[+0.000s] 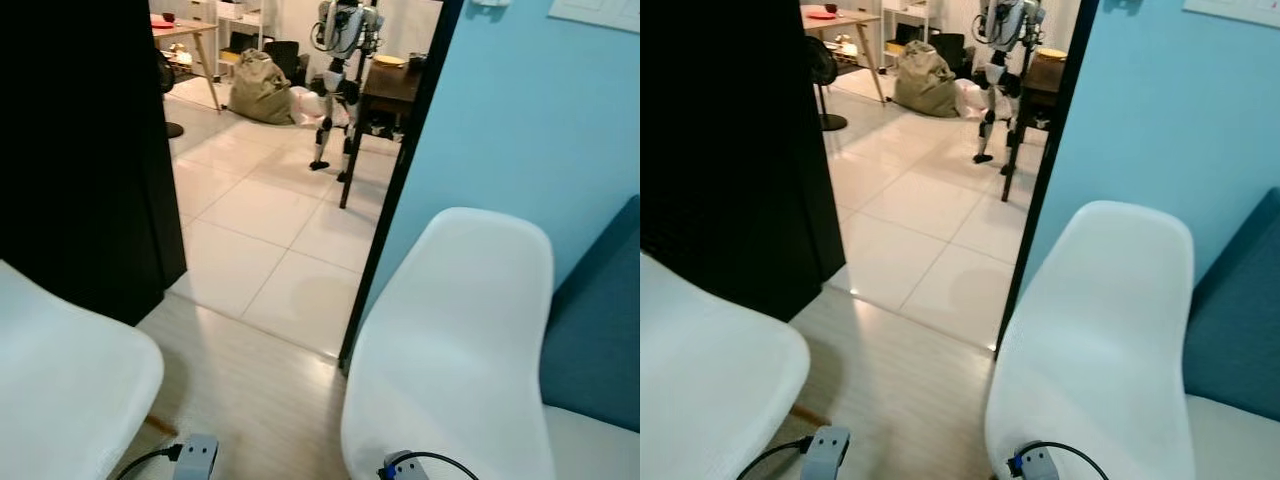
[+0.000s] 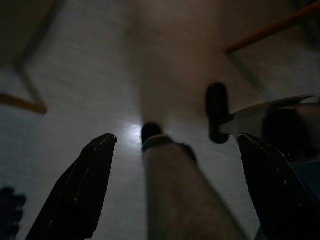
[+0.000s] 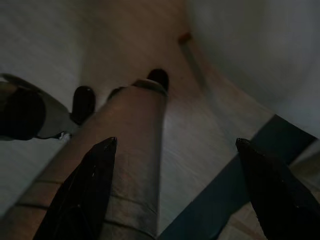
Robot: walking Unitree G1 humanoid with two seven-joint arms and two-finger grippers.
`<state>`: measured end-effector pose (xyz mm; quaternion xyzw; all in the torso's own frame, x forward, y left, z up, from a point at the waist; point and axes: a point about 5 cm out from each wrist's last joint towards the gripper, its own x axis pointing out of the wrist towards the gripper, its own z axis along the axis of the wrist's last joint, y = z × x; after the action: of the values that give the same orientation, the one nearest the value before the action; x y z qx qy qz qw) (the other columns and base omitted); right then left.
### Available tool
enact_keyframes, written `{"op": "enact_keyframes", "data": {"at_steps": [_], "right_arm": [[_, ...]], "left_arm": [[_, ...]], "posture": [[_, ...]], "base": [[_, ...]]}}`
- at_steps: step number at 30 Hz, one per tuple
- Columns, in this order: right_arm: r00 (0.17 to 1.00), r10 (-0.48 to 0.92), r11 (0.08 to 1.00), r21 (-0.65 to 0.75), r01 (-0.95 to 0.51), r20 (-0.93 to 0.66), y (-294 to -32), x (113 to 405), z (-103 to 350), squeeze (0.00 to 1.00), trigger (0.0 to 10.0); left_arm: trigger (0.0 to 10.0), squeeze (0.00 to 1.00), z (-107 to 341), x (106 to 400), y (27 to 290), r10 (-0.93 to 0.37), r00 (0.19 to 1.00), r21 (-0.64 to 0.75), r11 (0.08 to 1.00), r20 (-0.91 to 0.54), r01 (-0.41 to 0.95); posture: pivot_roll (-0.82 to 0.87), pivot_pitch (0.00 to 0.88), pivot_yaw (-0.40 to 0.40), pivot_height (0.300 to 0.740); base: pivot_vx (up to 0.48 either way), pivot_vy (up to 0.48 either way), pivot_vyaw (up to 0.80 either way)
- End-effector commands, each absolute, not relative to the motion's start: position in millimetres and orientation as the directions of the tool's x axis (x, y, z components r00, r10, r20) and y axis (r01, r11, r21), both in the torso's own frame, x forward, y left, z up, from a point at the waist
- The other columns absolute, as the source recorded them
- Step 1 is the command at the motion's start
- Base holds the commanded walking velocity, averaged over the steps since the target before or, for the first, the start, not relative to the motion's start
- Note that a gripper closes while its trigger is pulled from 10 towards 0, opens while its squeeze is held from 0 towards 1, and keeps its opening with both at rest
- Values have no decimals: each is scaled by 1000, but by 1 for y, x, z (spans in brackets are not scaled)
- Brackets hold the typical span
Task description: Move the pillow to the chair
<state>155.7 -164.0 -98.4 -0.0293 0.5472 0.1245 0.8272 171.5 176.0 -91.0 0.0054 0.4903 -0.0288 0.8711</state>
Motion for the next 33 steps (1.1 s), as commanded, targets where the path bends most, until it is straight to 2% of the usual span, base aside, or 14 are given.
{"op": "enact_keyframes", "data": {"at_steps": [1, 5, 33], "right_arm": [[366, 170, 965, 78, -252, -915, -164, 156, -98, 0, 10000], [365, 167, 964, 74, -256, -916, -164, 157, -98, 0, 10000], [360, 146, 966, 54, -253, -922, -167, 153, -100, 0, 10000]], "left_arm": [[10000, 0, -91, 171, 175, -51, 505, -12, 997, -861, 79], [10000, 0, -91, 172, 175, -52, 504, -10, 996, -862, 84], [10000, 0, -90, 175, 171, -58, 511, -12, 996, -858, 92]], "posture": [[111, 0, -84, 740], [110, 0, -81, 740], [98, 0, -77, 740]], "base": [[0, 0, 0], [0, 0, 0], [-274, 0, -18]]}}
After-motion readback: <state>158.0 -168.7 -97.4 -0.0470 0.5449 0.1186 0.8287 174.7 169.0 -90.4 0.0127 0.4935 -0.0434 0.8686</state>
